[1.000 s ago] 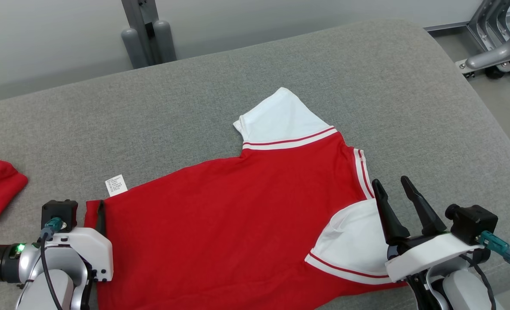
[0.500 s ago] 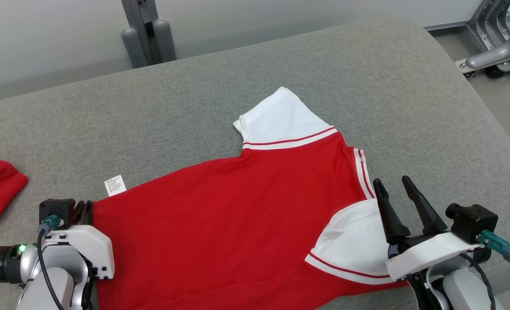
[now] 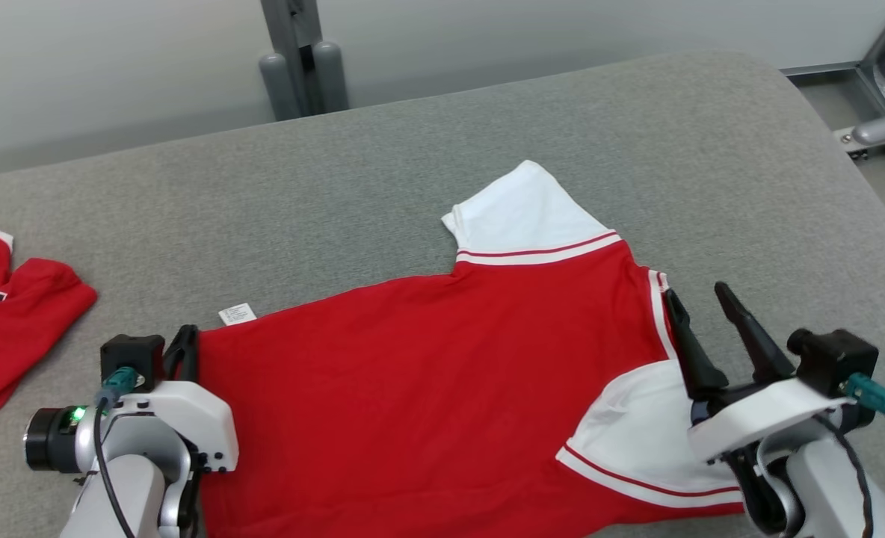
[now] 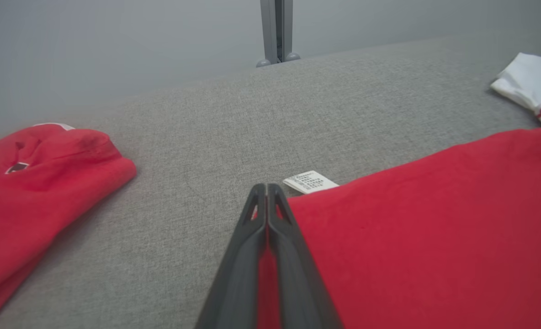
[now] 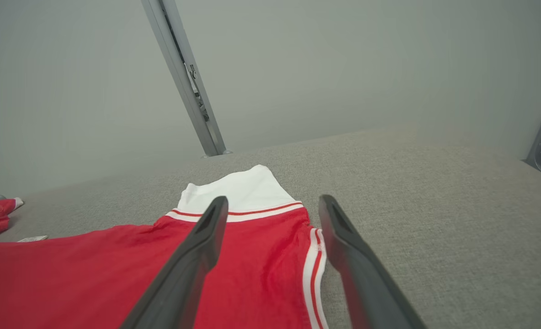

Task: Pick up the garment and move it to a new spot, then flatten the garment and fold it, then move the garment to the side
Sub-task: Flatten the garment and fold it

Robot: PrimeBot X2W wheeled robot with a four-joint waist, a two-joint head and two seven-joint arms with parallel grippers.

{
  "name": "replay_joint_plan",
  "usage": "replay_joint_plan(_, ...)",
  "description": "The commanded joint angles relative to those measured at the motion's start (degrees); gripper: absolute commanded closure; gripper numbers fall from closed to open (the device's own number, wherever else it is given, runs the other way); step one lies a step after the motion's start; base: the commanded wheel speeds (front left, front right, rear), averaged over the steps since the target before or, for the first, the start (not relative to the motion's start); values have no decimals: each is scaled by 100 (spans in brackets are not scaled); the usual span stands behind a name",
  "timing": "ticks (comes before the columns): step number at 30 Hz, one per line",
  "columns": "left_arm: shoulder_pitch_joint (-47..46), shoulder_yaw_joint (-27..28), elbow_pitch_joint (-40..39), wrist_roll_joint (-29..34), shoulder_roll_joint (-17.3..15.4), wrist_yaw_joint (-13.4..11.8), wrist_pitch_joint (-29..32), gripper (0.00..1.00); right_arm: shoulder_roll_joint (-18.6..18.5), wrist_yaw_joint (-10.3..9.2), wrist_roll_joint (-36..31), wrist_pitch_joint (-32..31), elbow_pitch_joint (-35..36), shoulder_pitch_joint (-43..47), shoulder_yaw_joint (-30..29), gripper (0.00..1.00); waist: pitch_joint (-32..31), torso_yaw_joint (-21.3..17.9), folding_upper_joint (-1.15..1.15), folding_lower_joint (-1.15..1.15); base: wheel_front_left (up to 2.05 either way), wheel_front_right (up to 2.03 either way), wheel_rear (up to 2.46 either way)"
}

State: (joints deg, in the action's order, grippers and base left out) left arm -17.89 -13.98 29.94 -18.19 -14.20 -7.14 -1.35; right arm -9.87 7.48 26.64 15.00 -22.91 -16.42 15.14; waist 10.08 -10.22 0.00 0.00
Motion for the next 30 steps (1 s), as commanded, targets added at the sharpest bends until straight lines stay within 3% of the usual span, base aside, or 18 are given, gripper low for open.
replay_joint_plan(1, 18, -23, -58, -3, -6, -4, -39, 100, -107, 3, -33, 31, -32, -117, -31, 0, 10, 91, 0, 0, 0, 0, 0)
replay_joint_plan(7, 37, -248, -381, 96, 124, 50, -82, 100, -292, 2, 107, -154, -403, -783, -106, 0, 133, 389, 0, 0, 0, 0, 0)
replay_joint_plan(18, -379, -675, -786, 282, 336, 179, -105, 100, -753, 3, 636, -1142, -1677, -2474, -178, 0, 739, 1139, 0, 0, 0, 0, 0)
replay_joint_plan(30, -863, -1106, -762, 386, 665, 391, -231, 100, -1289, 3, 1110, -1768, -3076, -3904, 491, 0, 1328, 1956, 0, 0, 0, 0, 0)
